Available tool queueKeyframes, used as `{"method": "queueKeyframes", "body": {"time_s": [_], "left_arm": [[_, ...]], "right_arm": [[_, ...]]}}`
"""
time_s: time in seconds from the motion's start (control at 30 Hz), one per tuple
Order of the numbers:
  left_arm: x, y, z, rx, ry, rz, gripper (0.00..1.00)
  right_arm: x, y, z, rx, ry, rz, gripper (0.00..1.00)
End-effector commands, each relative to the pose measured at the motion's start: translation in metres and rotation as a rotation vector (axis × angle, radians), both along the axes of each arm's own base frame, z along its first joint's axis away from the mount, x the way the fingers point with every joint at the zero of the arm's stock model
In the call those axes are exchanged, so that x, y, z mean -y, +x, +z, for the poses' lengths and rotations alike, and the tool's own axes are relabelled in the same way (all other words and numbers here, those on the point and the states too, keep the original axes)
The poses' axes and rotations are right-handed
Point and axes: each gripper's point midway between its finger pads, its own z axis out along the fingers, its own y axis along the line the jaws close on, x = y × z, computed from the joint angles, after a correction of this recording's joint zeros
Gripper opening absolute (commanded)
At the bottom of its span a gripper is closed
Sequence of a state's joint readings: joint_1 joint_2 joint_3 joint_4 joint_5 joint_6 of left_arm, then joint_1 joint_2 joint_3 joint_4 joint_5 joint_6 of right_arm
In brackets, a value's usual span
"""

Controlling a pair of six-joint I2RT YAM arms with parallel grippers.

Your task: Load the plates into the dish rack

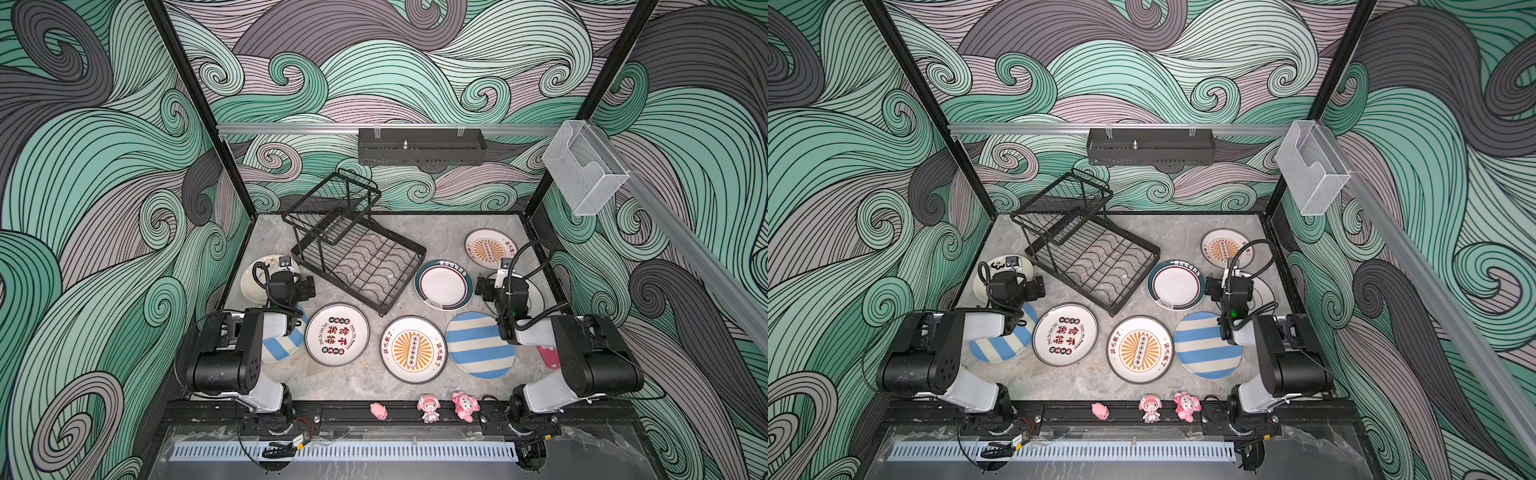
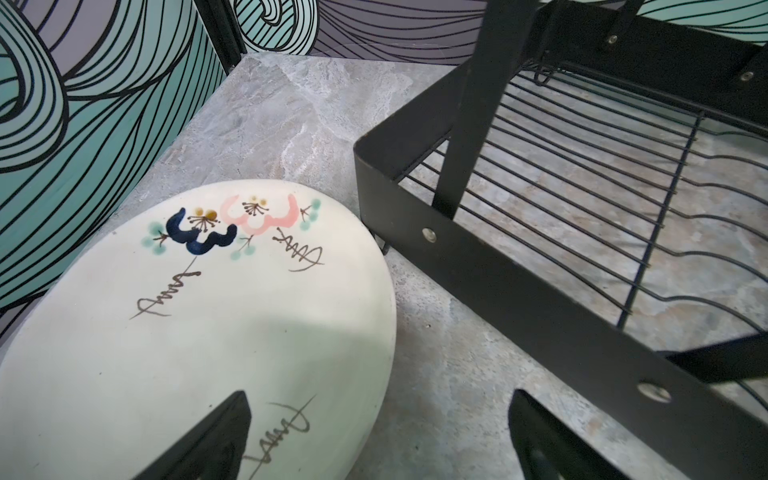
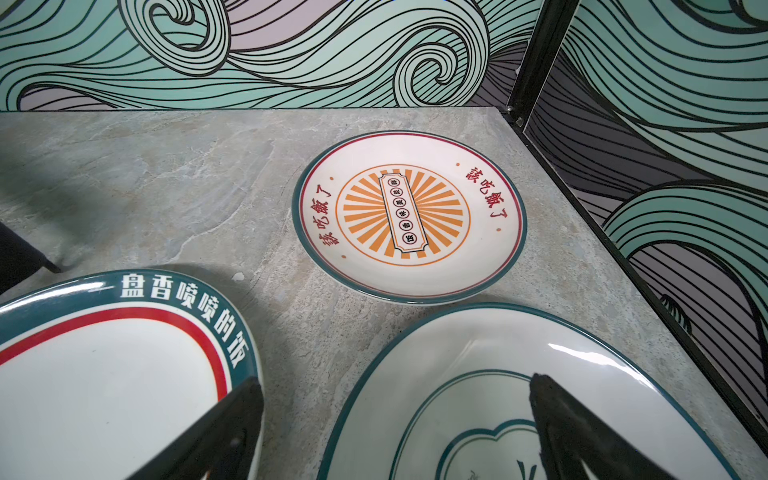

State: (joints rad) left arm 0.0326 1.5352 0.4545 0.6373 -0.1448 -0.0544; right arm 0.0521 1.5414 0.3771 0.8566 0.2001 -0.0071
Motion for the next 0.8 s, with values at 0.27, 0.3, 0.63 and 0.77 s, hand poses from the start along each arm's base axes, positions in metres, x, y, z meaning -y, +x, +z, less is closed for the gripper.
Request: {"method": "queueKeyframes", "body": {"time_s": [0.27,0.3,0.63,0.77], "left_arm": [[-0.0012,0.0094,0.0149,0.046,0.000,-0.006,0.99],[-0.0012,0.0092,0.0147,0.045,0.000,-0.005,0.99],[-0.0010,0.0090,0.0152,0.047,0.000,-0.006,0.99],[0.0065,0.0129,0.0237,0.029,0.002,-0.057,0.98]], "right_arm": [[-0.0022,0.0063,0.0101,0.032,0.009,0.009,0.99],[-0.0023,0.0061,0.0095,0.031,0.009,0.009,0.99],[-0.0023,0.0063,0.0096,0.030,0.009,0.009,0.99],[-0.0017,0.0068,0.0138,0.045,0.008,0.006,0.98]]}}
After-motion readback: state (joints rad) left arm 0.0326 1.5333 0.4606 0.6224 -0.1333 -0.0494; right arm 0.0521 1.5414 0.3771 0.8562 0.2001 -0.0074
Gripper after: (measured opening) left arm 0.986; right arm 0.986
